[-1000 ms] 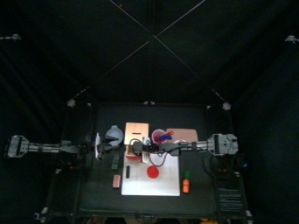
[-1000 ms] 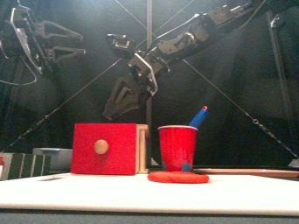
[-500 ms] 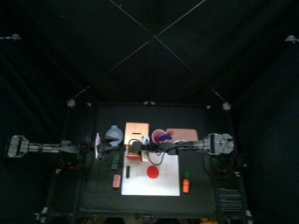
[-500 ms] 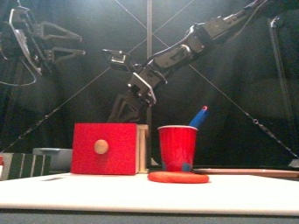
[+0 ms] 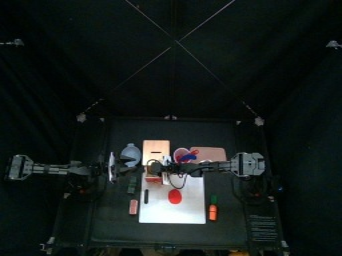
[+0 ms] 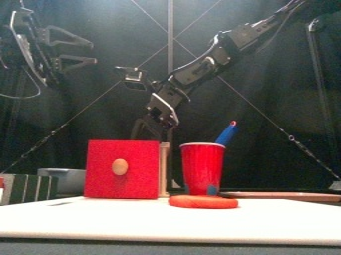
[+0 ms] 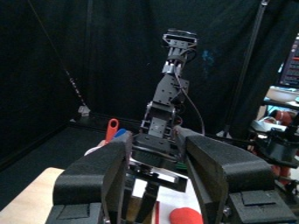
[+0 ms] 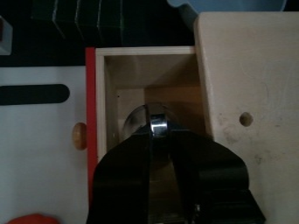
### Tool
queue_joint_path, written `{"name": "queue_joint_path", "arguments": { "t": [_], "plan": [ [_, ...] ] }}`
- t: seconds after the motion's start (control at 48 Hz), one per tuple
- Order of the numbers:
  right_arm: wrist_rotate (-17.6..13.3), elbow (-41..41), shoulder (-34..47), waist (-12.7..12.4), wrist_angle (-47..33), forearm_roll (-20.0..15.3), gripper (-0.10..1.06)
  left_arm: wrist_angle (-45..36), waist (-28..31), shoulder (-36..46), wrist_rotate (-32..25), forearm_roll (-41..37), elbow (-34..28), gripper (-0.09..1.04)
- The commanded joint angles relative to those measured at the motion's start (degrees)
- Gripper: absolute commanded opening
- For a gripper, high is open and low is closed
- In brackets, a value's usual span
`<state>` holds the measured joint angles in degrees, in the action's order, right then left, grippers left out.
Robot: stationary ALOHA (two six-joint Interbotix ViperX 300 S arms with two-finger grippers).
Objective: Get the cutter from the drawer then cut the dough then place the extra dough in the bowl
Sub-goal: Place the cutter on the board
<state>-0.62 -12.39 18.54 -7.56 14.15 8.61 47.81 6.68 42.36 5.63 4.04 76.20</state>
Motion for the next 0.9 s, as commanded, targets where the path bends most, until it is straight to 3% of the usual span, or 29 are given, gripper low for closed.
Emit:
{"name": "queue_joint_path", "arguments": {
  "t": [0.021, 0.167, 0.458, 0.708, 0.896],
  "plan": [
    [0.09, 1.58, -1.85, -0.18, -0.18, 0.18, 0.45, 0.53, 0.09, -0.18, 0.0, 0.44, -0.35, 0.81],
    [0.26, 2.37, -3.6, 0.53, 0.26, 0.53, 0.35, 0.53, 0.09, -0.18, 0.0, 1.05, 0.09, 0.81],
    [0.09, 3.52, -6.94, 3.52, 4.83, 1.14, 0.35, 0.53, 0.88, -0.18, -0.09, 2.37, 0.7, 0.81],
    [0.09, 3.52, -10.2, 3.69, 5.1, 1.49, 0.35, 0.53, 1.93, -0.18, -0.09, 2.37, 0.79, 0.81],
    [-0.09, 2.64, -14.77, 3.69, 5.27, 3.69, 0.35, 0.53, 2.9, -0.18, -0.09, 2.46, 0.79, 0.81]
  ]
}}
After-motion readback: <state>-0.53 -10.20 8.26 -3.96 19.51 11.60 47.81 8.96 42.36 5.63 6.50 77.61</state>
